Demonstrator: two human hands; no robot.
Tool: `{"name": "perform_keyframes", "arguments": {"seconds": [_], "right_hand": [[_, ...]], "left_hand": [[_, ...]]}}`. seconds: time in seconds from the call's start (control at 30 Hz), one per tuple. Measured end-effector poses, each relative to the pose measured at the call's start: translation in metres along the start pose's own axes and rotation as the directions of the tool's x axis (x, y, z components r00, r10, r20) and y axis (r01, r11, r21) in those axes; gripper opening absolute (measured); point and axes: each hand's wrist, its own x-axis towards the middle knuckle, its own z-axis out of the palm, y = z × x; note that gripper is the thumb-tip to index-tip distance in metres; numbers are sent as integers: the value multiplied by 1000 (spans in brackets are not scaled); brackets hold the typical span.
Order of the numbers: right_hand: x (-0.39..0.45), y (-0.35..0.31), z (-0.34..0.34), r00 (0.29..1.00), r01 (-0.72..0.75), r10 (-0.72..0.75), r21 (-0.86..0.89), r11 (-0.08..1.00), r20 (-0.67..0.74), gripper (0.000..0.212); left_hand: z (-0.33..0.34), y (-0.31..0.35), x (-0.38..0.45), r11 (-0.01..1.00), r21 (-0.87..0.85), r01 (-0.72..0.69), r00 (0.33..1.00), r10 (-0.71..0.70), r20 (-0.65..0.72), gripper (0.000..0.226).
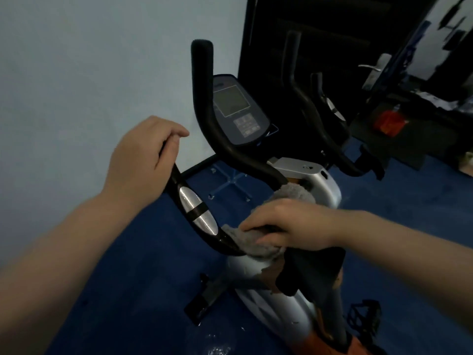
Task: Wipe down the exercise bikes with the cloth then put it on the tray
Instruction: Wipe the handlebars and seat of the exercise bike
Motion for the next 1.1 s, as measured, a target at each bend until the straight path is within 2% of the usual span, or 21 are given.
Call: {"name": "perform_keyframes", "arguments": {"seconds": [0.1, 0.2, 0.27, 0.4, 0.5, 0.57, 0.63, 0.67, 0.77, 0.83, 0.9, 0.93, 0.97, 1.03, 1.1], "right_hand": [[-2, 11, -11, 993, 19, -3, -140, 990, 114, 36], [7, 1, -4, 986, 15, 19, -202, 979, 163, 24], [17, -13, 7, 992, 15, 4, -152, 988, 122, 12], [23, -27, 15, 997, -31, 36, -63, 998, 68, 18], [10, -29, 11, 987, -138, 150, -167, 976, 57, 20], [9, -43, 21, 973, -225, 230, -261, 939, -13, 27], [20, -69, 35, 969, -249, 228, -348, 904, -99, 34], [30, -80, 40, 960, -270, 226, -337, 902, -164, 37], [56, -100, 43, 824, -448, 407, -14, 894, -395, 28], [63, -106, 50, 709, -473, 449, 106, 875, -543, 19], [64, -113, 52, 537, -451, 504, 274, 849, -676, 2], [67, -114, 49, 517, -485, 550, 305, 820, -655, 3], [76, -113, 46, 530, -528, 569, 281, 802, -629, 9], [102, -108, 35, 615, -529, 503, 156, 834, -608, 51], [123, -110, 16, 643, -512, 456, 98, 854, -615, 65]], "left_hand": [[4, 0, -4, 999, 1, 48, 999, -48, -25, 25], [6, 2, -5, 997, -42, 66, 996, -68, -50, 26], [6, 2, -3, 993, -76, 86, 994, -90, -59, 26], [5, 2, -5, 990, -96, 106, 992, -111, -51, 24], [3, 1, -4, 987, -104, 123, 992, -125, -13, 23], [1, 1, -4, 986, -110, 124, 992, -126, -5, 23], [1, 2, -4, 981, -143, 129, 991, -130, 1, 23], [1, 3, -4, 976, -168, 137, 990, -138, 7, 23], [-3, 1, -3, 917, -332, 218, 976, -206, 74, 21], [-10, -4, -3, 841, -468, 271, 962, -230, 144, 20], [-18, -10, -6, 787, -540, 299, 953, -224, 202, 22], [-20, -13, -8, 768, -562, 309, 950, -226, 214, 24], [-22, -15, -11, 750, -580, 318, 948, -232, 219, 27], [-21, -16, -16, 719, -618, 318, 948, -233, 216, 32], [-19, -15, -20, 704, -644, 299, 954, -223, 200, 37]]}}
